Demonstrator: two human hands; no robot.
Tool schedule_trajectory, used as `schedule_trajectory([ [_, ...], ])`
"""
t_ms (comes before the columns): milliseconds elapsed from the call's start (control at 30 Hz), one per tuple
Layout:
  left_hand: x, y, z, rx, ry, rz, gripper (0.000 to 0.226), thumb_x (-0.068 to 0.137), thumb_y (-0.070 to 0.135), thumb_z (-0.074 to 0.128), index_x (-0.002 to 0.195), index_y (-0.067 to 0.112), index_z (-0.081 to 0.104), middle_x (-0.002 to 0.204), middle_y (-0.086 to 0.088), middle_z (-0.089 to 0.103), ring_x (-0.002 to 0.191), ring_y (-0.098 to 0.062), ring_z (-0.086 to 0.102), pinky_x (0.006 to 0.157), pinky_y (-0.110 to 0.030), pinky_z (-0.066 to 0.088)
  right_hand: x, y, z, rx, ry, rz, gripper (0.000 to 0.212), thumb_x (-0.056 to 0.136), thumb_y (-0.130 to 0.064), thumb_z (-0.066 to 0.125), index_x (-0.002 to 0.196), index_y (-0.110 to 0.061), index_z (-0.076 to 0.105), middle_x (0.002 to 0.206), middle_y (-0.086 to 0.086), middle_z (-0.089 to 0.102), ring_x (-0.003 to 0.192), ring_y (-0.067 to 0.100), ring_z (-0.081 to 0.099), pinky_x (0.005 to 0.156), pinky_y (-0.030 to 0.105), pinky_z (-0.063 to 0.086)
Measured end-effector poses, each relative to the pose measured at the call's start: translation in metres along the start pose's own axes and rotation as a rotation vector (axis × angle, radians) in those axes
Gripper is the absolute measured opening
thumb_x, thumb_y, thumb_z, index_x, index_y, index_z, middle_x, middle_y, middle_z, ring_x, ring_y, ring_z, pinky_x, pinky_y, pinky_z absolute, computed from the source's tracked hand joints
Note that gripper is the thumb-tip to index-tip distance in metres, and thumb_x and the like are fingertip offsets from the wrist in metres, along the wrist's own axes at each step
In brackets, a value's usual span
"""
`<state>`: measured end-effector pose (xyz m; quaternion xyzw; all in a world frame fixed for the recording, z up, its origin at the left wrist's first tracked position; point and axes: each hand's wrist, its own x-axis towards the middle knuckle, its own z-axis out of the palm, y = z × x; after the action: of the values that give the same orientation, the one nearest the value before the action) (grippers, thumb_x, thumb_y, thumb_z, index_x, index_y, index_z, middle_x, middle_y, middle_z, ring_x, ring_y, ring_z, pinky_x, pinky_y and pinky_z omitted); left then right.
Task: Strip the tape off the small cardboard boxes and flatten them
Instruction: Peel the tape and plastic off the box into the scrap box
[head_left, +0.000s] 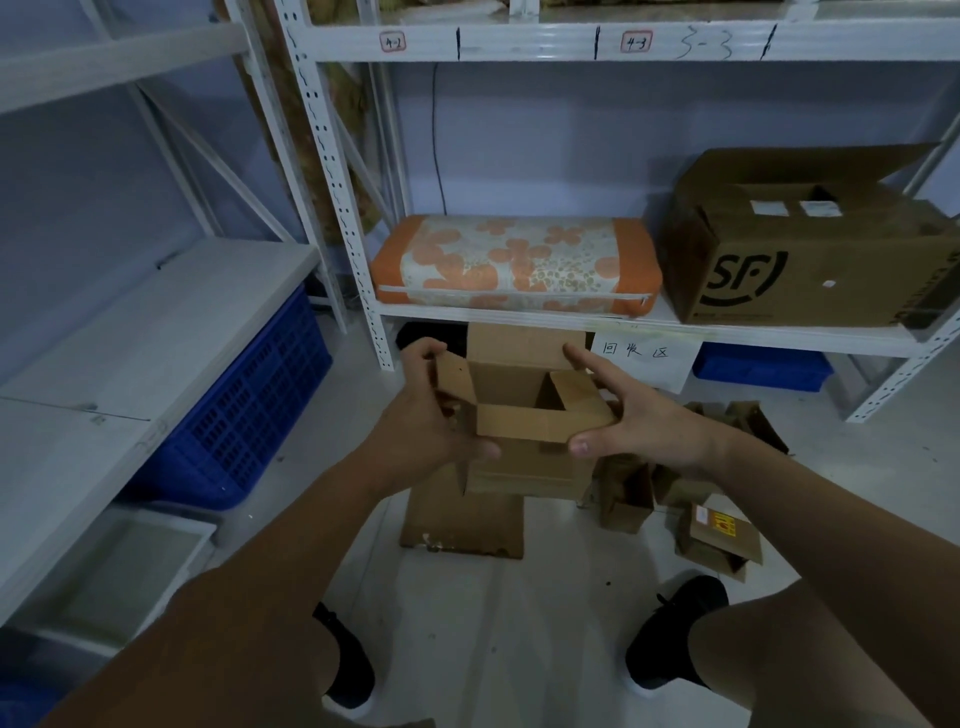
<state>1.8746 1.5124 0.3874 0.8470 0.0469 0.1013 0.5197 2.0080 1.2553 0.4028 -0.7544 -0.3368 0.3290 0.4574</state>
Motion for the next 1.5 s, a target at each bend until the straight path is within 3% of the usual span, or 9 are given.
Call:
schedule_trajectory([
  [200,-0.003,-0.009,0.009,-0.228,0.03,-0.061,0.106,0.054,0.034,0.1,0.129,0.043,0.026,0.137,0.0,0.053,0.121,-0.018,0.064,0.1,-0.04,0.057,0.001,-0.003,-0.006,0.022,0.004,0.027,0.109,0.066,-0.048,0.086,0.154,-0.053,0.021,0.138,-0.029,0.035,0.122,0.0,0.048,0.084,0.011,0.049],
  [333,-0.003,-0.011,0.016,-0.275,0.021,-0.06,0.117,0.052,0.036,0.1,0.139,0.046,0.022,0.146,0.001,0.047,0.129,-0.021,0.059,0.102,-0.05,0.056,0.001,-0.002,-0.005,0.027,0.051,0.035,0.109,0.06,-0.061,0.085,0.153,-0.052,0.026,0.142,-0.022,0.038,0.131,0.01,0.043,0.107,0.029,0.045],
  [567,-0.003,-0.009,0.011,-0.255,0.041,-0.048,0.106,0.068,0.014,0.095,0.135,0.054,0.024,0.141,0.01,0.045,0.124,-0.019,0.061,0.094,-0.045,0.06,-0.001,-0.01,-0.008,0.0,0.089,-0.01,0.093,0.072,-0.066,0.078,0.152,-0.043,0.036,0.146,-0.018,0.047,0.129,0.005,0.051,0.103,0.027,0.048],
  [667,-0.004,-0.007,0.005,-0.156,0.043,-0.026,0.103,0.075,0.011,0.091,0.136,0.054,0.021,0.136,0.016,0.045,0.113,-0.007,0.065,0.088,-0.034,0.061,-0.001,-0.019,-0.01,-0.262,0.102,-0.08,0.085,0.075,-0.061,0.079,0.147,-0.049,0.036,0.154,-0.016,0.035,0.141,0.008,0.037,0.115,0.038,0.041],
  [767,-0.006,-0.003,0.002,-0.063,0.007,-0.007,0.106,0.076,0.009,0.091,0.142,0.045,0.016,0.131,0.019,0.044,0.108,0.006,0.063,0.084,-0.023,0.059,0.001,-0.027,-0.003,-0.623,0.073,-0.155,0.087,0.085,-0.051,0.076,0.156,-0.044,0.026,0.163,-0.012,0.015,0.145,0.012,0.027,0.115,0.029,0.035],
  [967,-0.015,0.006,0.004,-0.016,-0.037,0.002,0.102,0.077,0.012,0.09,0.139,0.048,0.017,0.132,0.022,0.045,0.109,0.008,0.063,0.087,-0.022,0.059,0.011,-0.028,-0.001,-0.908,0.121,-0.1,0.086,0.088,-0.048,0.072,0.158,-0.036,0.023,0.164,-0.009,0.008,0.146,0.022,0.025,0.115,0.039,0.039],
  [1133,-0.018,0.003,-0.001,-0.135,0.029,-0.044,0.095,0.084,-0.003,0.081,0.145,0.036,0.02,0.135,0.006,0.047,0.106,0.0,0.066,0.082,-0.024,0.059,0.006,-0.012,-0.006,-0.565,0.311,-0.043,0.081,0.09,-0.044,0.072,0.157,-0.037,0.027,0.158,-0.008,0.029,0.138,0.015,0.041,0.106,0.027,0.041],
  [1333,-0.018,0.005,-0.004,-0.51,0.12,-0.189,0.076,0.09,-0.004,0.071,0.149,0.03,0.037,0.132,0.0,0.064,0.112,-0.015,0.07,0.082,-0.032,0.062,-0.001,-0.006,0.007,-0.028,0.305,-0.008,0.098,0.082,-0.056,0.074,0.157,-0.052,0.011,0.164,-0.013,0.023,0.145,0.015,0.033,0.117,0.042,0.038],
  [1500,-0.016,0.014,-0.005,-0.674,0.1,-0.263,0.054,0.09,0.013,0.067,0.14,0.029,0.053,0.13,-0.007,0.068,0.107,-0.023,0.073,0.08,-0.039,0.063,0.0,-0.002,0.026,0.128,0.163,-0.047,0.087,0.091,-0.038,0.074,0.156,-0.051,0.018,0.14,-0.036,0.033,0.124,-0.012,0.046,0.092,0.011,0.048],
])
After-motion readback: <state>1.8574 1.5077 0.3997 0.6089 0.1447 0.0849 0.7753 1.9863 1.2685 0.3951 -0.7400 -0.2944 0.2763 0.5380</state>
